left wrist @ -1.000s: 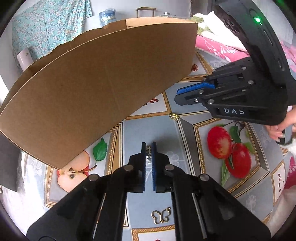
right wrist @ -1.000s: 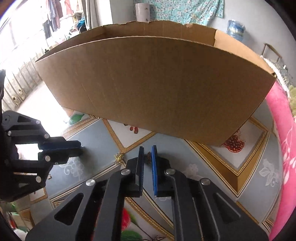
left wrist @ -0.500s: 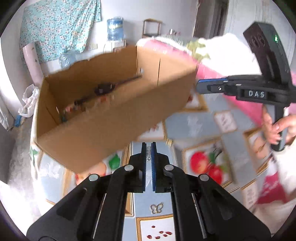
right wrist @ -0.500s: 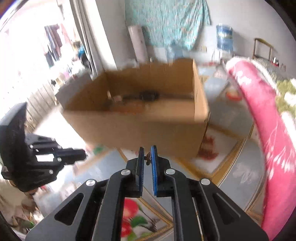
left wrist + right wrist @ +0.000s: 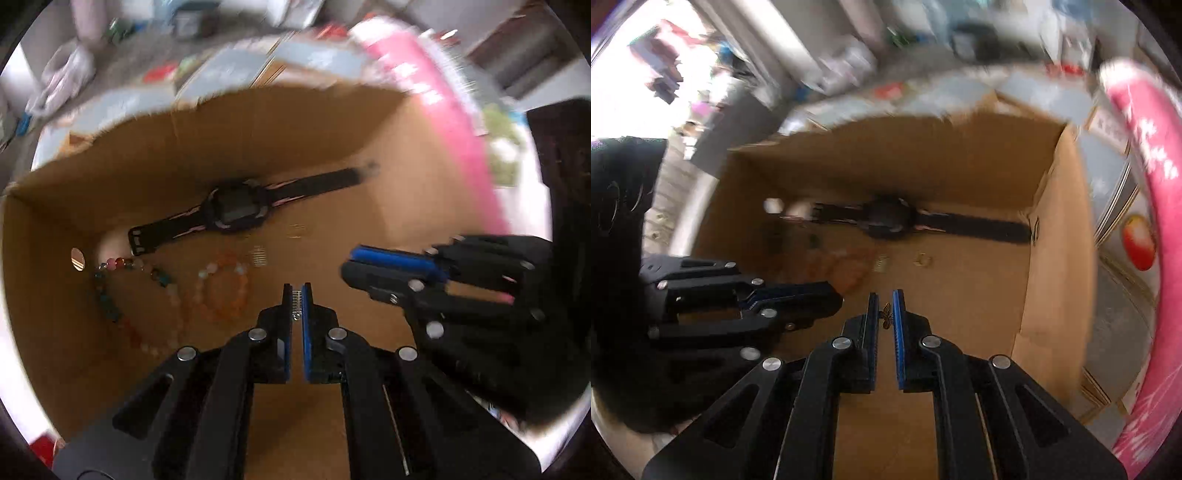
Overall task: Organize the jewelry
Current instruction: 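Carry the gold earring over the box with the left gripper while the right gripper carries its own, then return the left gripper to the gold butterfly earring on the table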
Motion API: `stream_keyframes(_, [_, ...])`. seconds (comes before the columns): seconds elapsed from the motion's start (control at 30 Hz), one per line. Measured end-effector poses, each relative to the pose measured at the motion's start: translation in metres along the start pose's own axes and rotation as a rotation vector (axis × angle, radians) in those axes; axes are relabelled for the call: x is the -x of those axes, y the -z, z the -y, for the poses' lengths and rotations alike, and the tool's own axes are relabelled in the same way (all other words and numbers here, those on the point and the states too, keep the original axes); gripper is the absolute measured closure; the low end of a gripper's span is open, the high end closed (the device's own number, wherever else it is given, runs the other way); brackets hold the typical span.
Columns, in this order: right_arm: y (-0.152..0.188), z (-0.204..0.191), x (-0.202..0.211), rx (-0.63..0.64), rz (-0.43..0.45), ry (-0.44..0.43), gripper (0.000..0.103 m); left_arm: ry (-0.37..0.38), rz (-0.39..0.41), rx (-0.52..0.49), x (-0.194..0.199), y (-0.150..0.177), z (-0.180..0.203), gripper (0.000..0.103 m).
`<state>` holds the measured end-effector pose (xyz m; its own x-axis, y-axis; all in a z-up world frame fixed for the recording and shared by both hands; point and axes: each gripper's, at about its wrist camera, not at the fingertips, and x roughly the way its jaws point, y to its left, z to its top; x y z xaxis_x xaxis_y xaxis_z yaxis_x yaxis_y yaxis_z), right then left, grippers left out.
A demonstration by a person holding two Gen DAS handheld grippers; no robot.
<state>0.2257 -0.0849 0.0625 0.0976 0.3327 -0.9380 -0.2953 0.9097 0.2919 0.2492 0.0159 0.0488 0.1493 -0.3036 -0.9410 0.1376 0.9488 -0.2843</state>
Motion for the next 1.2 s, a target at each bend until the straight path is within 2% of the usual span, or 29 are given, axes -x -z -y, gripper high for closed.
stream_keyframes(0.07, [-0.005, 0.011, -0.015, -0.068, -0.06, 0.01, 0.093, 0.009, -0.058, 0.04, -0.019, -0.008, -0.007, 0.1])
stream_keyframes(0.13, [-0.008, 0.006, -0.02, -0.063, -0.077, 0.042, 0.093, -0.011, -0.087, 0.081, -0.03, -0.009, -0.015, 0.101])
stream_keyframes(0.2, [-0.009, 0.007, -0.024, -0.078, -0.102, 0.05, 0.087, 0.0, -0.112, 0.111, -0.036, -0.01, -0.021, 0.101])
stream_keyframes(0.27, [-0.01, 0.008, -0.017, -0.088, -0.066, -0.014, 0.077, 0.005, -0.097, 0.116, -0.032, -0.007, -0.026, 0.096])
stream_keyframes(0.3, [-0.005, 0.008, -0.003, -0.095, -0.012, -0.044, 0.076, 0.016, -0.072, 0.107, -0.023, -0.003, -0.026, 0.095])
stream_keyframes(0.33, [0.0, 0.007, 0.008, -0.09, 0.03, -0.064, 0.075, 0.033, -0.031, 0.086, -0.009, 0.004, -0.024, 0.091])
stream_keyframes(0.37, [0.012, 0.002, 0.033, -0.057, 0.116, -0.113, 0.074, 0.048, 0.016, 0.049, 0.006, 0.012, -0.019, 0.083])
stream_keyframes(0.43, [0.052, -0.011, 0.087, 0.033, 0.297, -0.16, 0.065, 0.057, 0.149, -0.048, 0.051, 0.046, -0.006, 0.078])
stream_keyframes(0.5, [0.096, -0.016, 0.124, 0.092, 0.44, -0.196, 0.06, 0.073, 0.333, -0.157, 0.105, 0.103, 0.009, 0.077])
stream_keyframes(0.53, [0.134, -0.018, 0.141, 0.134, 0.51, -0.227, 0.058, 0.075, 0.399, -0.196, 0.121, 0.126, 0.012, 0.076])
stream_keyframes(0.57, [0.156, -0.019, 0.146, 0.158, 0.534, -0.231, 0.054, 0.059, 0.513, -0.247, 0.145, 0.17, 0.015, 0.074])
stream_keyframes(0.6, [0.184, -0.022, 0.146, 0.173, 0.553, -0.182, 0.05, 0.041, 0.588, -0.261, 0.155, 0.195, 0.012, 0.07])
stream_keyframes(0.63, [0.206, -0.026, 0.14, 0.19, 0.562, -0.138, 0.038, -0.01, 0.672, -0.268, 0.158, 0.228, 0.01, 0.057])
stream_keyframes(0.67, [0.219, -0.029, 0.131, 0.212, 0.56, -0.125, 0.034, -0.065, 0.704, -0.259, 0.147, 0.253, 0.007, 0.055])
stream_keyframes(0.7, [0.234, -0.031, 0.115, 0.249, 0.555, -0.098, 0.034, -0.08, 0.681, -0.26, 0.132, 0.268, 0.005, 0.055])
stream_keyframes(0.77, [0.245, -0.033, 0.081, 0.275, 0.511, -0.041, 0.034, -0.094, 0.509, -0.247, 0.071, 0.293, 0.003, 0.056])
stream_keyframes(0.8, [0.248, -0.034, 0.061, 0.289, 0.481, -0.043, 0.034, -0.091, 0.459, -0.238, 0.05, 0.3, 0.001, 0.057])
stream_keyframes(0.83, [0.248, -0.033, 0.051, 0.285, 0.472, -0.058, 0.034, -0.087, 0.4, -0.227, 0.028, 0.307, -0.001, 0.065])
stream_keyframes(0.87, [0.247, -0.032, 0.035, 0.286, 0.459, -0.06, 0.034, -0.097, 0.38, -0.237, 0.018, 0.313, -0.001, 0.068])
stream_keyframes(0.93, [0.247, -0.033, 0.017, 0.3, 0.437, -0.016, 0.034, -0.166, 0.408, -0.275, 0.004, 0.317, 0.006, 0.068])
stream_keyframes(0.97, [0.243, -0.034, 0.007, 0.308, 0.425, 0.029, 0.034, -0.148, 0.424, -0.289, 0.003, 0.316, 0.009, 0.068])
stream_keyframes(1.07, [0.237, -0.034, -0.007, 0.321, 0.385, 0.012, 0.034, -0.118, 0.371, -0.34, -0.007, 0.315, 0.018, 0.066])
stream_keyframes(1.17, [0.235, -0.041, -0.017, 0.383, 0.369, 0.067, 0.034, -0.16, 0.382, -0.394, -0.015, 0.318, 0.028, 0.066])
stream_keyframes(1.2, [0.233, -0.043, -0.02, 0.395, 0.359, 0.068, 0.034, -0.154, 0.382, -0.394, -0.017, 0.317, 0.03, 0.07])
